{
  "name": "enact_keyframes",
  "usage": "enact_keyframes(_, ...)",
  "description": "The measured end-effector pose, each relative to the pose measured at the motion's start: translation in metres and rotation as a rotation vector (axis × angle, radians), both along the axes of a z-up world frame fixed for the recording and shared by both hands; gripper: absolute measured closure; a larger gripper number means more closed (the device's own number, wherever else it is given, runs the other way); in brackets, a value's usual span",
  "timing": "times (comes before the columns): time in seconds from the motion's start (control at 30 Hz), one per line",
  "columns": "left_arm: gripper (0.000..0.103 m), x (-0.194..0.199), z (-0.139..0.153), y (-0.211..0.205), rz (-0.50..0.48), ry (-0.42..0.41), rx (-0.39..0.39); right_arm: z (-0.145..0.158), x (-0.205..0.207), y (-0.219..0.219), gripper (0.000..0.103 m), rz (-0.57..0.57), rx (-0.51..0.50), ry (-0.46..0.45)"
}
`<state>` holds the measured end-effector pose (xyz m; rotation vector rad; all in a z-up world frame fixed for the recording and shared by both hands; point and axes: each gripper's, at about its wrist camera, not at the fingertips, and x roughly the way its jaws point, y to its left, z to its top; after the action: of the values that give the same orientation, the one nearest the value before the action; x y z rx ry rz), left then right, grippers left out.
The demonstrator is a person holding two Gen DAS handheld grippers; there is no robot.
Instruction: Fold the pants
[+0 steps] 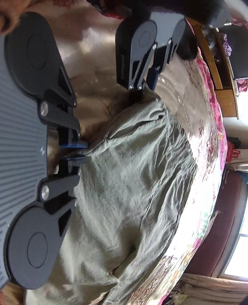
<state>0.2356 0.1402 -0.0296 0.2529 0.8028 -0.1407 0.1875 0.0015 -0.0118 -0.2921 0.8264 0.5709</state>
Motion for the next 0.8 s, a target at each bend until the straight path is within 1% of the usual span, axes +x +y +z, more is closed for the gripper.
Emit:
enact_keyframes(0.1, 0.060, -0.013, 0.003, 0.022, 0.015, 0.003, 0.067, 0.003, -0.015, 0.023, 0.093, 0.061, 0.044, 0.041)
enact_keyframes(0.2, 0.060, -0.031, 0.006, 0.047, 0.041, 0.008, 0.117, -0.004, -0.032, 0.050, 0.092, 0.124, 0.088, 0.102)
enact_keyframes(0.23, 0.060, -0.037, 0.007, 0.054, 0.056, 0.014, 0.136, -0.006, -0.039, 0.058, 0.089, 0.132, 0.093, 0.099)
enact_keyframes(0.3, 0.060, -0.051, 0.006, 0.067, 0.087, 0.024, 0.168, -0.005, -0.051, 0.067, 0.088, 0.124, 0.086, 0.061)
enact_keyframes(0.33, 0.060, -0.058, 0.006, 0.072, 0.107, 0.022, 0.179, -0.003, -0.055, 0.066, 0.086, 0.110, 0.092, 0.051)
enact_keyframes(0.37, 0.059, -0.065, 0.006, 0.076, 0.120, 0.024, 0.183, 0.001, -0.059, 0.061, 0.078, 0.083, 0.113, 0.049)
enact_keyframes(0.4, 0.057, -0.073, 0.006, 0.078, 0.130, 0.020, 0.189, 0.006, -0.062, 0.051, 0.072, 0.051, 0.139, 0.053)
enact_keyframes(0.43, 0.057, -0.080, 0.007, 0.079, 0.140, 0.008, 0.196, 0.011, -0.065, 0.037, 0.063, 0.006, 0.160, 0.054)
enact_keyframes(0.47, 0.057, -0.088, 0.009, 0.077, 0.149, -0.004, 0.203, 0.016, -0.069, 0.020, 0.057, -0.049, 0.173, 0.050)
enact_keyframes(0.53, 0.057, -0.101, 0.016, 0.073, 0.158, -0.039, 0.202, 0.027, -0.076, -0.022, 0.057, -0.181, 0.182, 0.018)
enact_keyframes(0.6, 0.057, -0.111, 0.026, 0.064, 0.146, -0.080, 0.185, 0.034, -0.079, -0.075, 0.054, -0.369, 0.171, -0.024)
enact_keyframes(0.67, 0.055, -0.117, 0.035, 0.051, 0.116, -0.113, 0.158, 0.034, -0.077, -0.139, 0.040, -0.578, 0.149, -0.041)
enact_keyframes(0.73, 0.054, -0.121, 0.044, 0.027, 0.057, -0.136, 0.113, 0.027, -0.072, -0.200, 0.039, -0.772, 0.149, -0.031)
enact_keyframes(0.8, 0.052, -0.118, 0.046, -0.003, -0.005, -0.153, 0.092, 0.017, -0.063, -0.255, 0.039, -0.945, 0.173, -0.022)
